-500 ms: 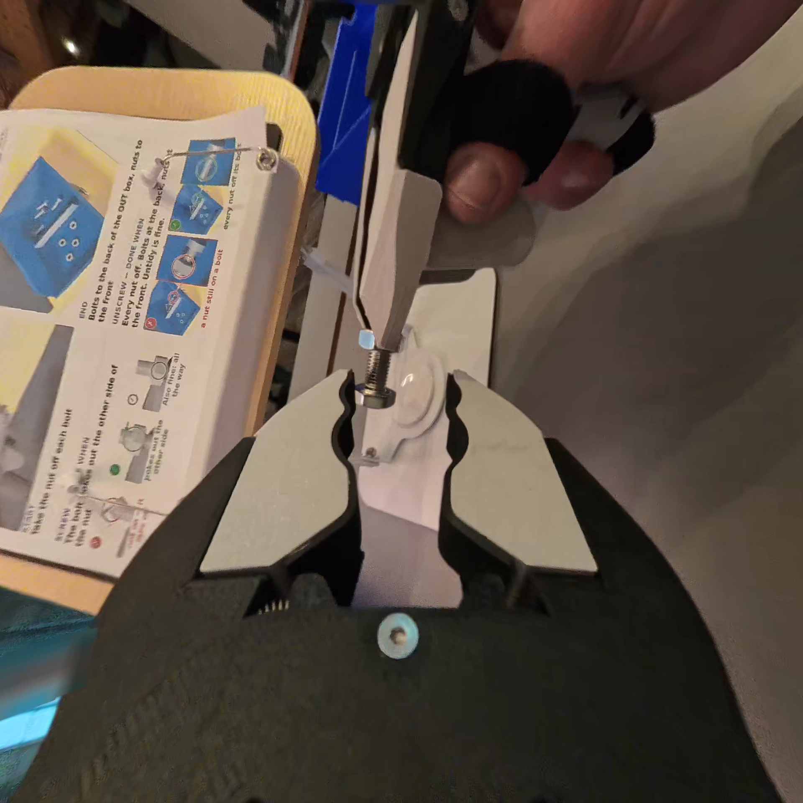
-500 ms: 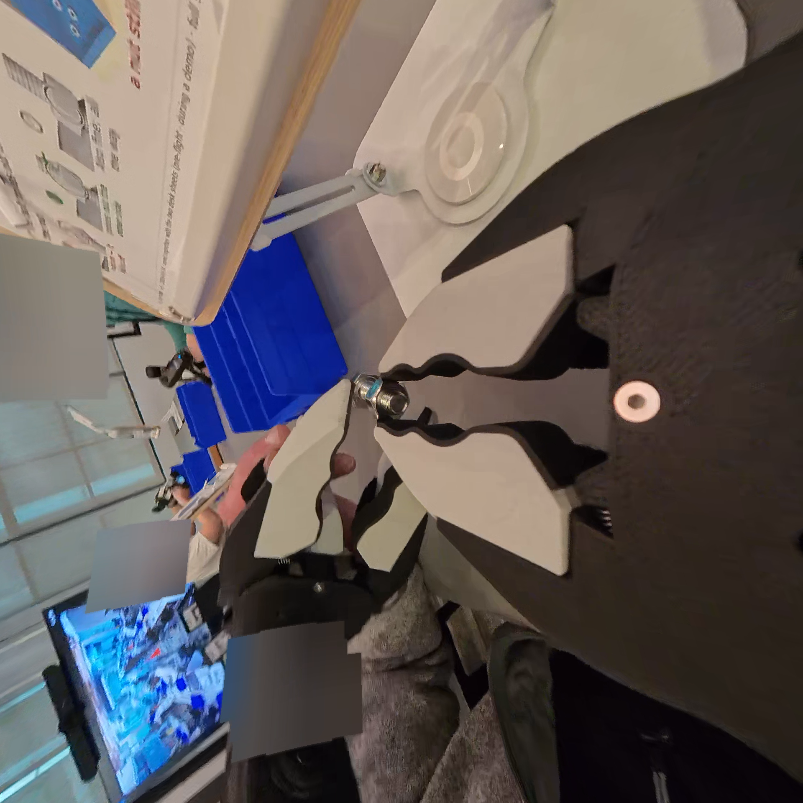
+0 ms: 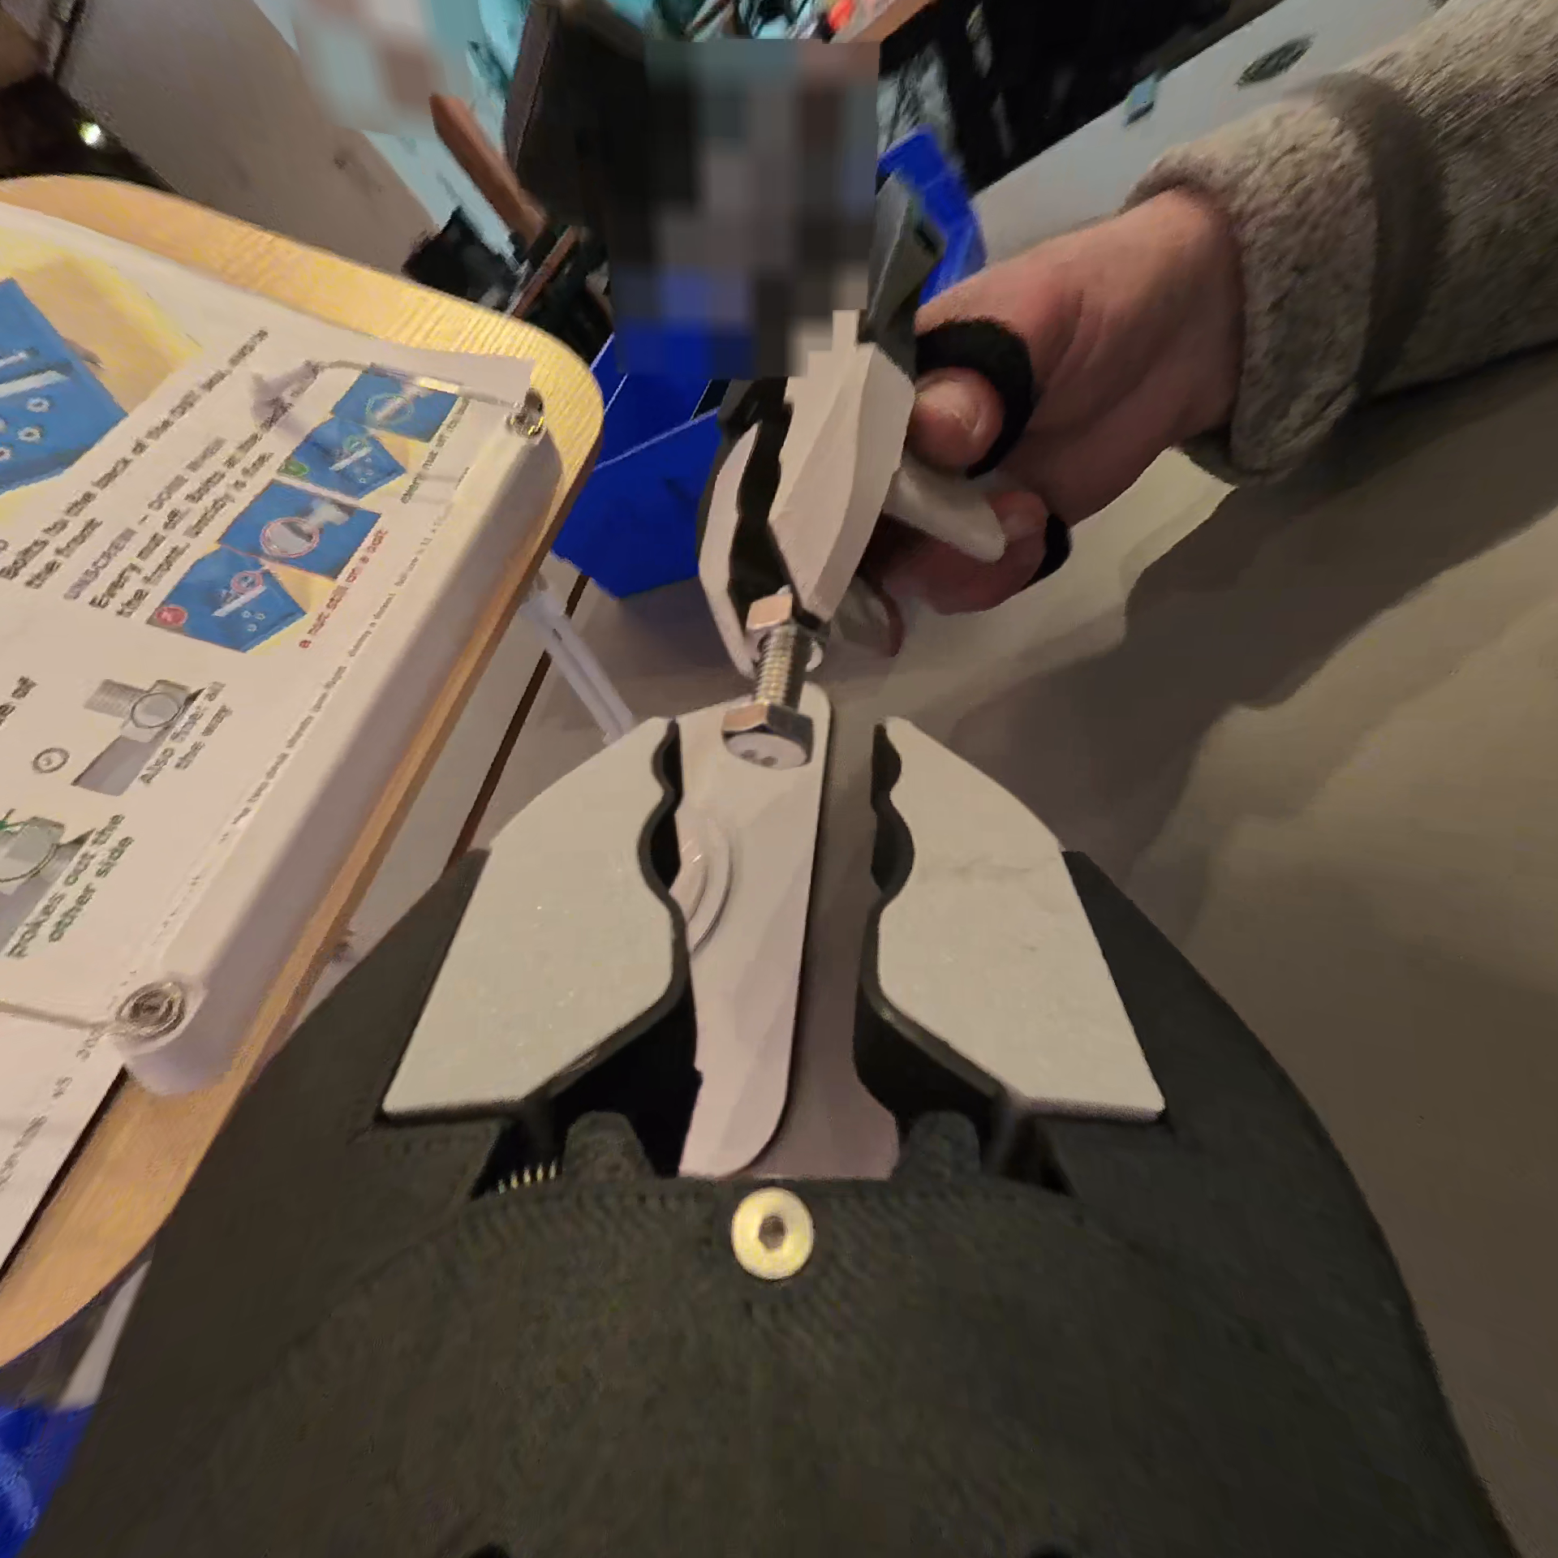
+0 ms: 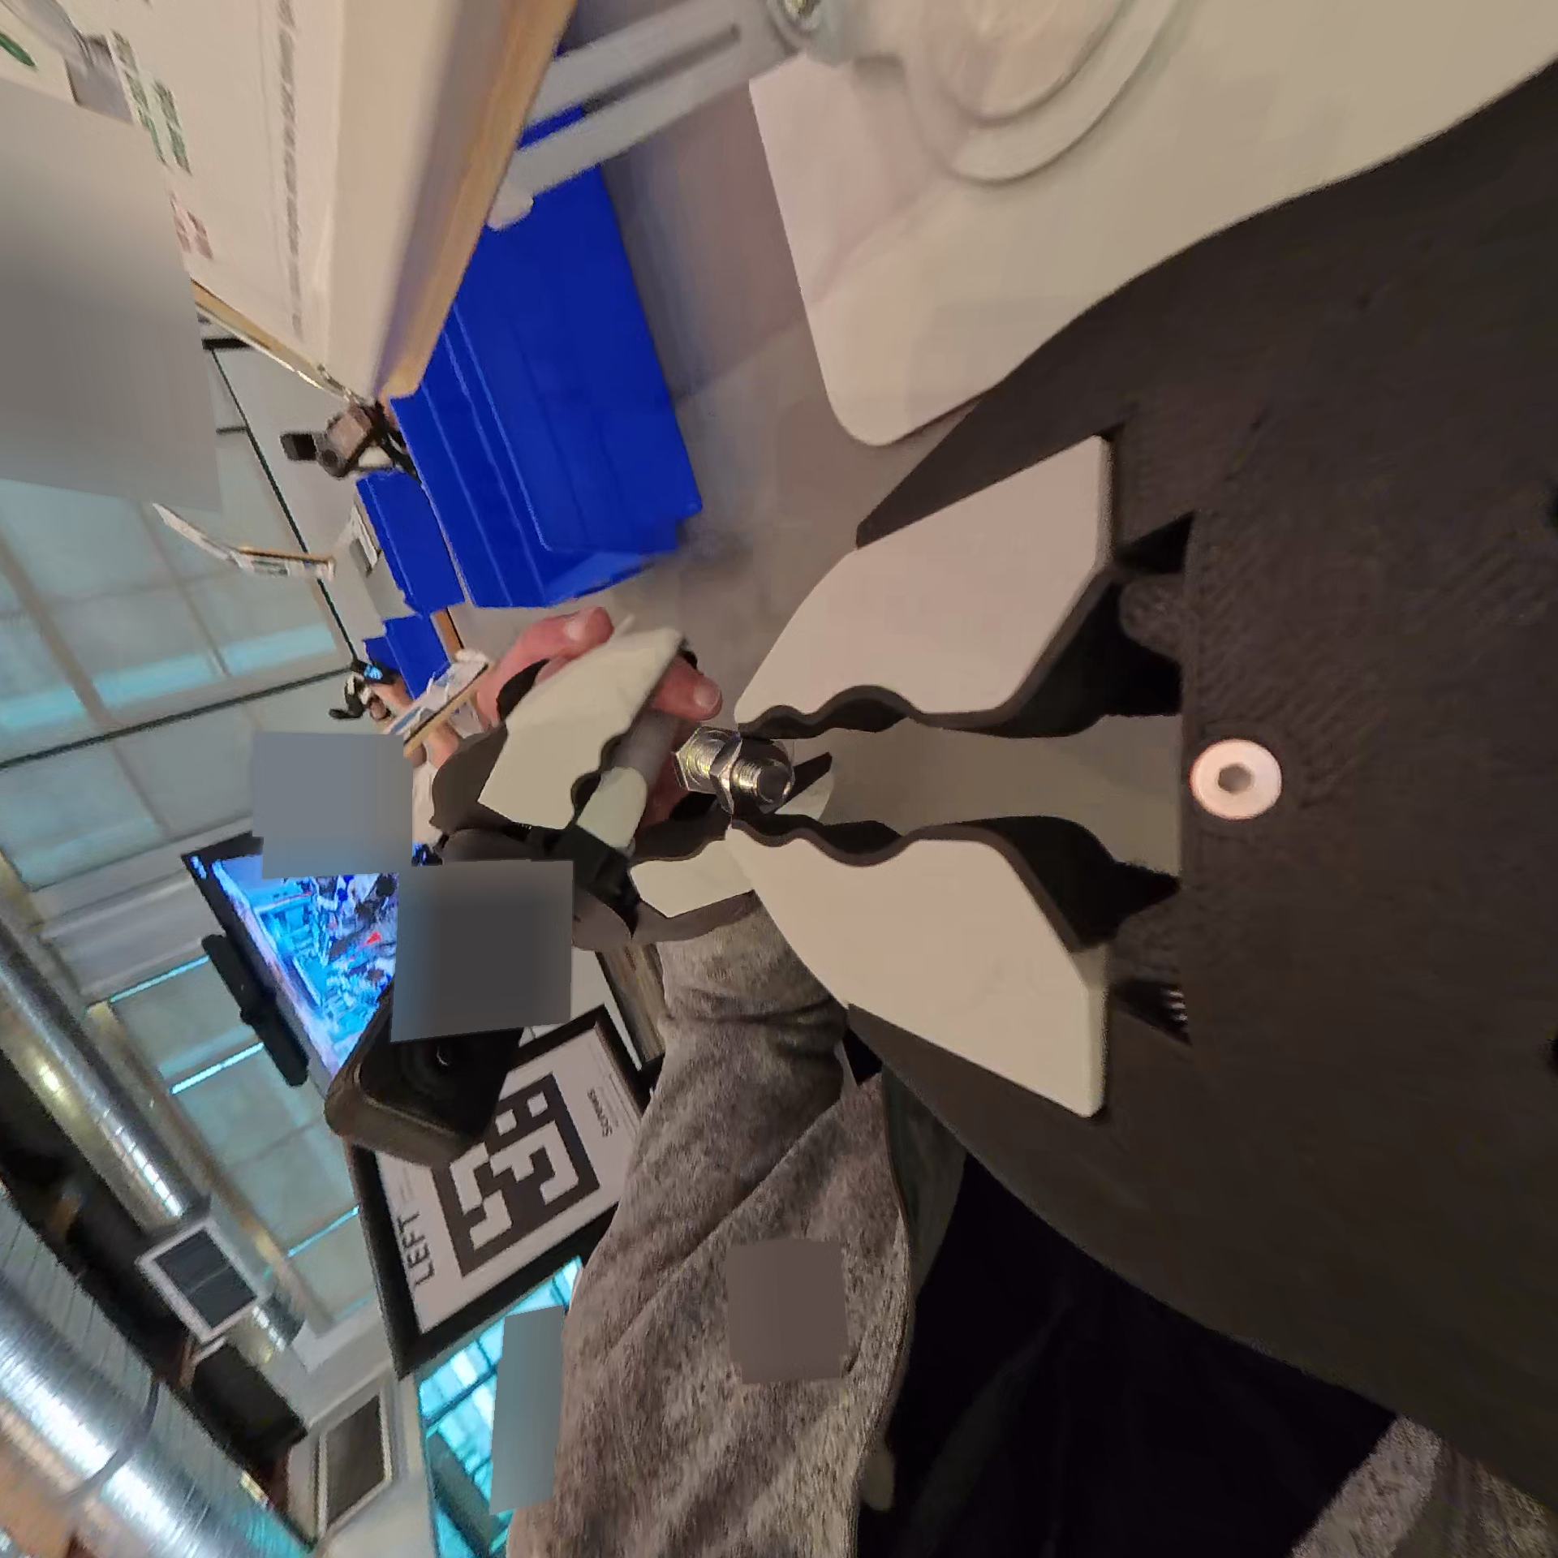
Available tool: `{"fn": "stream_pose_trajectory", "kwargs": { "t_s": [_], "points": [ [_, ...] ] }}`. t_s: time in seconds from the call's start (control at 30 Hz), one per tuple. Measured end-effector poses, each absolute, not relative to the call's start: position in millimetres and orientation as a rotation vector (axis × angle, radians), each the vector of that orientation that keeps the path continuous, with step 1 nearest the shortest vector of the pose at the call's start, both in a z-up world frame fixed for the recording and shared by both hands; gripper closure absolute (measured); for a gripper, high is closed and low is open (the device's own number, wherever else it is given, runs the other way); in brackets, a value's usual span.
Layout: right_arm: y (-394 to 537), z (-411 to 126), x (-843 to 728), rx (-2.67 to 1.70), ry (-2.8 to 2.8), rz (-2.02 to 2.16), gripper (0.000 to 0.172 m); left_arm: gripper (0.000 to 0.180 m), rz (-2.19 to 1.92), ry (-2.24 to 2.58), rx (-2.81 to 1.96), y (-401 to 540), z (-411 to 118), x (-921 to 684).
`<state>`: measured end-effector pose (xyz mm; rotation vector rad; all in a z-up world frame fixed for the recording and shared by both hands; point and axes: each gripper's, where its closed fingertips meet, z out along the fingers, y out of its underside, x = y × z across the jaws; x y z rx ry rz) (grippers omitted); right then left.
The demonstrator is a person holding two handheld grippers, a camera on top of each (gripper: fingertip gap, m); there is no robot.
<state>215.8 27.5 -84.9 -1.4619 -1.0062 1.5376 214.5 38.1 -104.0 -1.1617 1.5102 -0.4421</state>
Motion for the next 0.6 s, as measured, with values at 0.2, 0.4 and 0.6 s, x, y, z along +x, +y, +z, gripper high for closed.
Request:
{"fn": "stream_pose_trajectory", "kwargs": {
  "t_s": [0.2,0.4,0.6],
  "points": [
    [19.4,-84.2,213.1,-1.428,-1.031,1.623,0.154,0.149,-0.697,1.492,-1.131,22.5,-96.5,216.3],
    [14.9,-83.5,211.6,-1.398,-1.042,1.670,0.154,0.162,-0.818,1.469,-1.106,15.6,-91.5,216.0],
    [13.1,-79.8,212.1,-1.342,-1.033,1.696,0.154,0.162,-0.845,1.443,-1.094,13.3,-86.6,216.4]
  ]
}}
